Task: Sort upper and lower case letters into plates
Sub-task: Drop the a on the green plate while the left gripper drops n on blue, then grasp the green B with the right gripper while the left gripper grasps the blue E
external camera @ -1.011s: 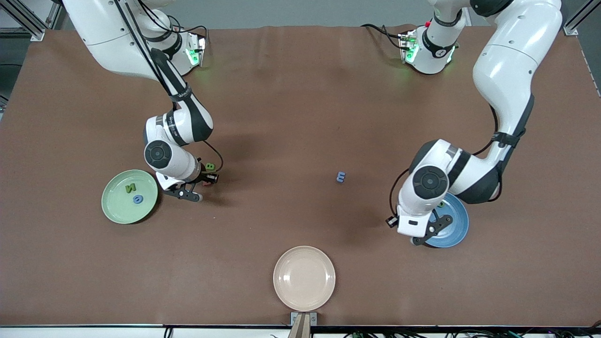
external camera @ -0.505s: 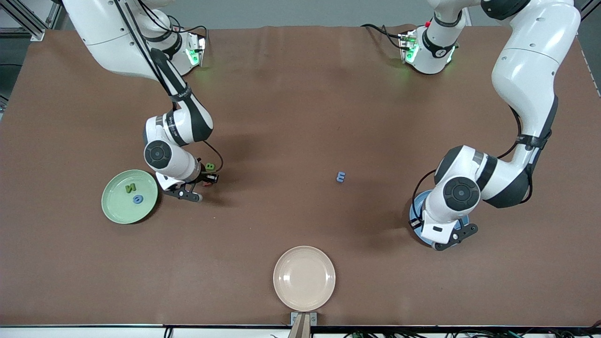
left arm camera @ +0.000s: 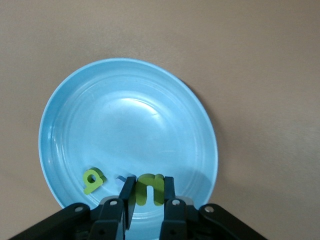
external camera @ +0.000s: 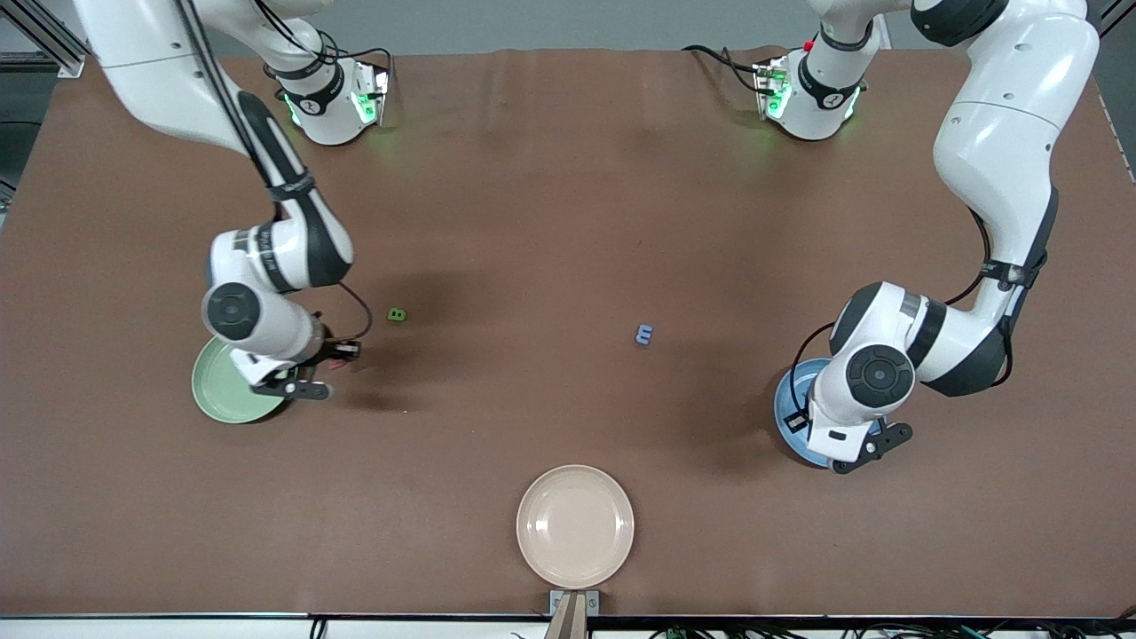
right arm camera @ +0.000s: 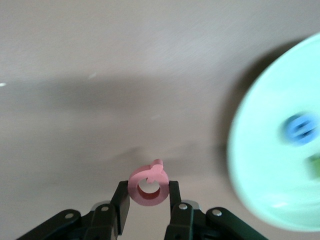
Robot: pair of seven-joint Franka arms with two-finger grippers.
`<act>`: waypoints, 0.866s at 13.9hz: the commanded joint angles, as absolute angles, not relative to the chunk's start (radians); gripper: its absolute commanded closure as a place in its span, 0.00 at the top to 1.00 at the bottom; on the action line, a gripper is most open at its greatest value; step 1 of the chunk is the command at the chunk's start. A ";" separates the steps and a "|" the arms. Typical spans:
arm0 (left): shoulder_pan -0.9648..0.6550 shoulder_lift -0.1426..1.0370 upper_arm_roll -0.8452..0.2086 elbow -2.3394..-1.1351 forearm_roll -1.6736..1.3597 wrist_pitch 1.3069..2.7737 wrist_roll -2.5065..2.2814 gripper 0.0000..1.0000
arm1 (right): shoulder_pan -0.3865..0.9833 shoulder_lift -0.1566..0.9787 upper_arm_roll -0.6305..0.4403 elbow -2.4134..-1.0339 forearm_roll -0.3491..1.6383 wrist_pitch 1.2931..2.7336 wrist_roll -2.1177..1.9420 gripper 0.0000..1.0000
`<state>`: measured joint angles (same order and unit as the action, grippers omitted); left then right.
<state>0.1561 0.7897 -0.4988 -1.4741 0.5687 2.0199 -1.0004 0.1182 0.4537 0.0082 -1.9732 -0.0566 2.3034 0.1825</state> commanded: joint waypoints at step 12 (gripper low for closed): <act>0.103 0.791 -0.690 -1.509 0.558 2.014 -1.395 1.00 | -0.095 0.431 0.029 -1.993 -0.061 2.306 -0.401 0.87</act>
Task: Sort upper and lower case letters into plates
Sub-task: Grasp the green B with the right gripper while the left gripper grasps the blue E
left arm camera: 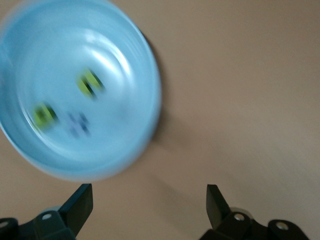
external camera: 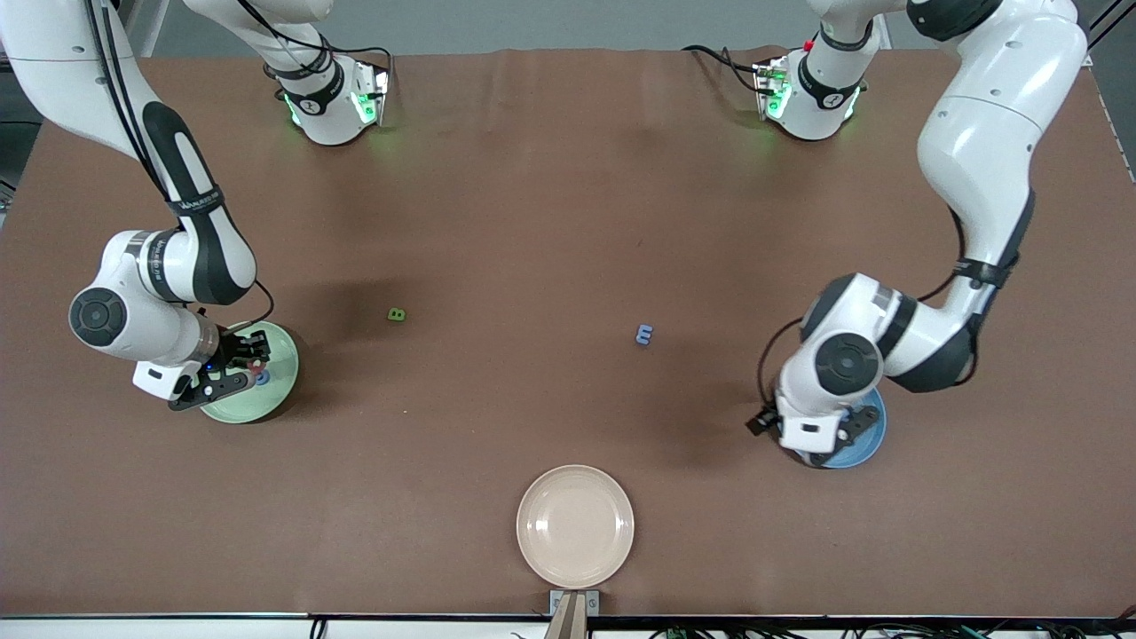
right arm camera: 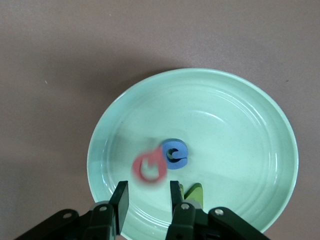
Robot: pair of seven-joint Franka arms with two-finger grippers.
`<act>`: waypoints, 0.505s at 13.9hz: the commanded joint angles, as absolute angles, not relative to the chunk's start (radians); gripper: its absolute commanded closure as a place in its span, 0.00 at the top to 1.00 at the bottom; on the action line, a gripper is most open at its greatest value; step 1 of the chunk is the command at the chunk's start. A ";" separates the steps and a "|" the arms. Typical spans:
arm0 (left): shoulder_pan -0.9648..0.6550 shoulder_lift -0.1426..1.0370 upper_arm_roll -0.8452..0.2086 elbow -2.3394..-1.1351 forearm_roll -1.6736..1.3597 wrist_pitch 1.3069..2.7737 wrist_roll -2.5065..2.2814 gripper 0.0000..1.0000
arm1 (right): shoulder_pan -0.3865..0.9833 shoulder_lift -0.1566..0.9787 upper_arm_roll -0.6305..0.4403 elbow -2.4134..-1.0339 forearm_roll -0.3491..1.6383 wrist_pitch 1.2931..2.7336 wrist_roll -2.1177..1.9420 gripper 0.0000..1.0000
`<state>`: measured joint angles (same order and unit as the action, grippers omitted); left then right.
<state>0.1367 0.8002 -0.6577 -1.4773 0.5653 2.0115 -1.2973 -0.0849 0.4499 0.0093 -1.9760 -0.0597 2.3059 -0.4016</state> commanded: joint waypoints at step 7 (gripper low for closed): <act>-0.049 0.815 -0.683 -1.656 0.639 2.267 -1.791 1.00 | 0.093 0.396 0.032 -2.063 -0.052 2.281 0.054 1.00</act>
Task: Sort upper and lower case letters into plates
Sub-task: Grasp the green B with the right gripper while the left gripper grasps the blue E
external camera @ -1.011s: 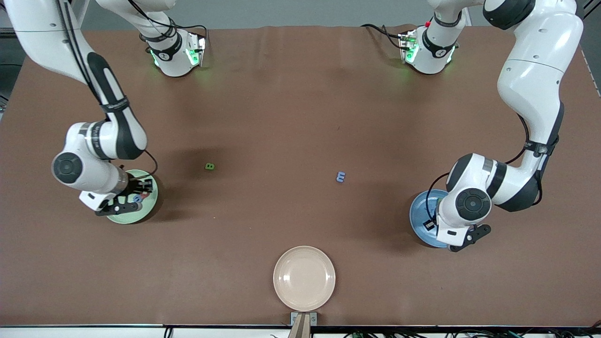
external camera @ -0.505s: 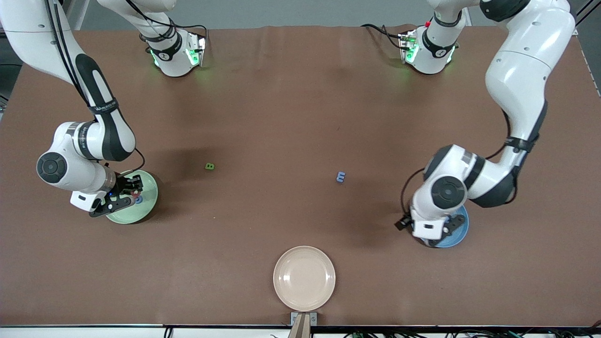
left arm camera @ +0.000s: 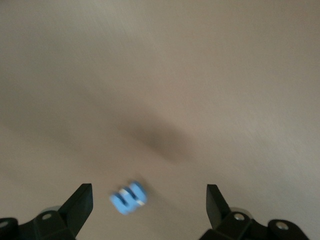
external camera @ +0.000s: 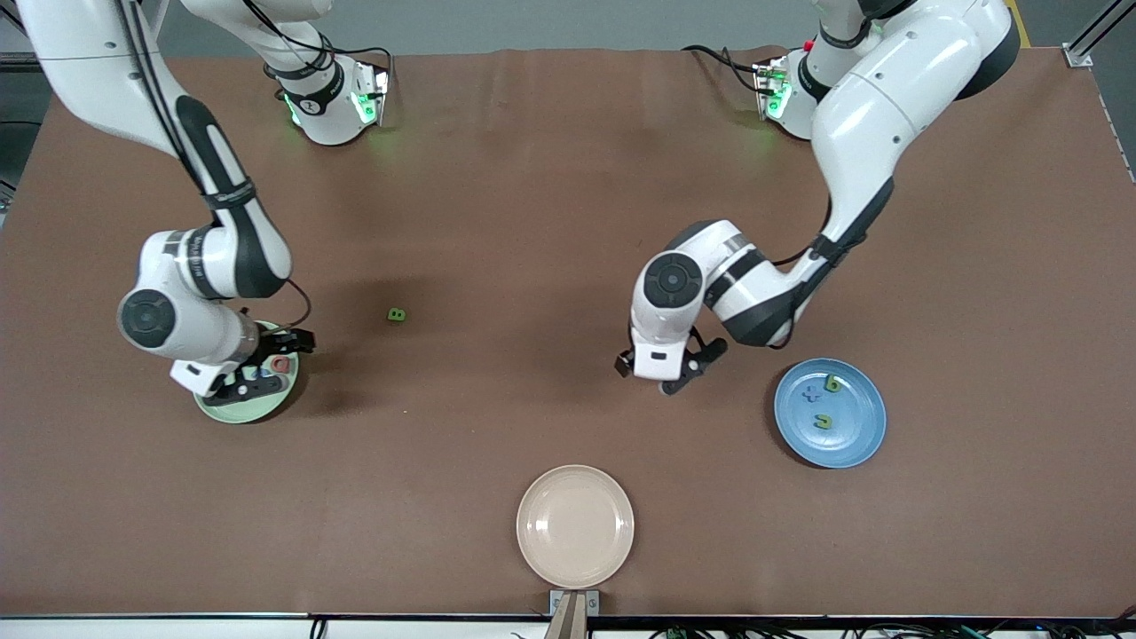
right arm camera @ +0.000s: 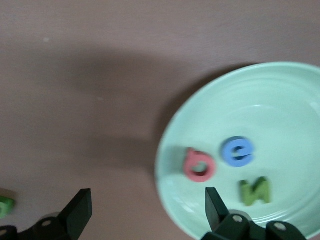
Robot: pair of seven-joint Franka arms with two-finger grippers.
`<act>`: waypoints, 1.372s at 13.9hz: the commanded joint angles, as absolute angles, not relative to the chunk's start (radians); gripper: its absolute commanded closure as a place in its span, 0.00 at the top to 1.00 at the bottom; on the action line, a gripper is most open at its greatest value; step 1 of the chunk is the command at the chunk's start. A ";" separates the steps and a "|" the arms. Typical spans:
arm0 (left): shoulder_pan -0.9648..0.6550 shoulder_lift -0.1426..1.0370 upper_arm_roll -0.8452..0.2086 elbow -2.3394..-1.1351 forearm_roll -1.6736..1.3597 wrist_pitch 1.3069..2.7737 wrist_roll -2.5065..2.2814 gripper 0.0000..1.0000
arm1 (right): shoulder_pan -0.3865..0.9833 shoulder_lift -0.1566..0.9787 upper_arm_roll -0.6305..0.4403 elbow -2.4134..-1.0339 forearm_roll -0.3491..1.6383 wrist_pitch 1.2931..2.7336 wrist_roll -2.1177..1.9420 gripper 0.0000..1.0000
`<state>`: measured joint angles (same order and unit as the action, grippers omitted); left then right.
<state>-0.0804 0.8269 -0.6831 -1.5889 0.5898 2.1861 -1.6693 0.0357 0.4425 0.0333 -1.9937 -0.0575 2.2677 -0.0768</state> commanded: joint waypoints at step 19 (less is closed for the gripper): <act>-0.044 0.822 -0.687 -1.749 0.683 2.281 -2.210 0.73 | 0.313 0.370 0.032 -2.278 -0.052 2.517 0.406 0.97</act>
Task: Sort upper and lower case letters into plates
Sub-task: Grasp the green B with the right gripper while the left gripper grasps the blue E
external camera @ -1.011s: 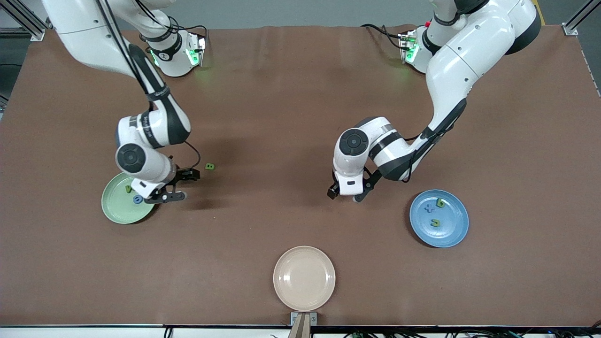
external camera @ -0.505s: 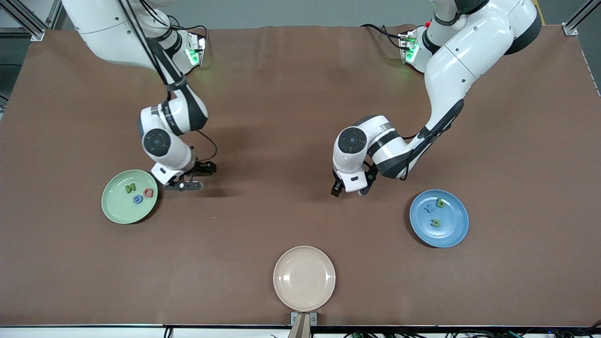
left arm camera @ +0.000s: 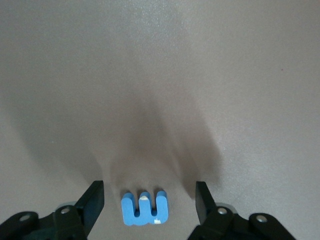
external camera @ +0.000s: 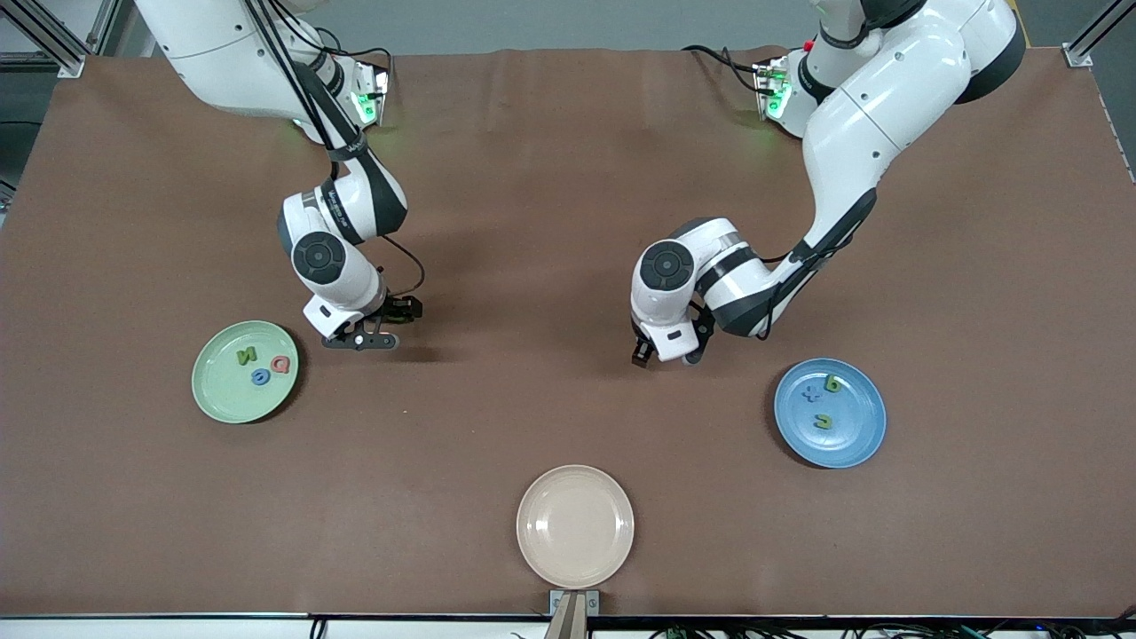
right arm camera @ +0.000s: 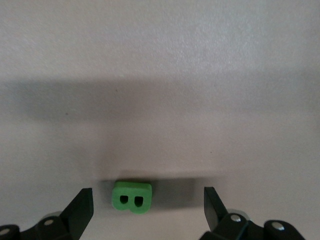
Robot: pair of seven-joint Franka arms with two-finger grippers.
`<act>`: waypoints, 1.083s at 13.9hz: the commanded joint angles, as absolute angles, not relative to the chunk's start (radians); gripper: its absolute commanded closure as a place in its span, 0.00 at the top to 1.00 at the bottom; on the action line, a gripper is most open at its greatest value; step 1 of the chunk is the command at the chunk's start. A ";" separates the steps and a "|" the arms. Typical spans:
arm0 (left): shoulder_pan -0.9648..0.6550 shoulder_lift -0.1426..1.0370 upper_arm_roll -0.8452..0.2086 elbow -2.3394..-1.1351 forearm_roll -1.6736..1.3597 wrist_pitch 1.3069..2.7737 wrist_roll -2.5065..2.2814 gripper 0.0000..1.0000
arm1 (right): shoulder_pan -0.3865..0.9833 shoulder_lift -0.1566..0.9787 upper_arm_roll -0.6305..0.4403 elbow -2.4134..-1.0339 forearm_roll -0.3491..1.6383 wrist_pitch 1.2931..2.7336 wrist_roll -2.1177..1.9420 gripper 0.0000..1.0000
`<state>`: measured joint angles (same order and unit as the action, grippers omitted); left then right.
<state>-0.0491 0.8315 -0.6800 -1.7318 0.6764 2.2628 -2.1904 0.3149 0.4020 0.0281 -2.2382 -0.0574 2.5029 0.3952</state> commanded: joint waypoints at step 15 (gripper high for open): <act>-0.014 0.810 -0.684 -1.685 0.687 2.290 -1.968 0.00 | 0.336 0.373 0.032 -2.273 -0.052 2.519 0.411 0.60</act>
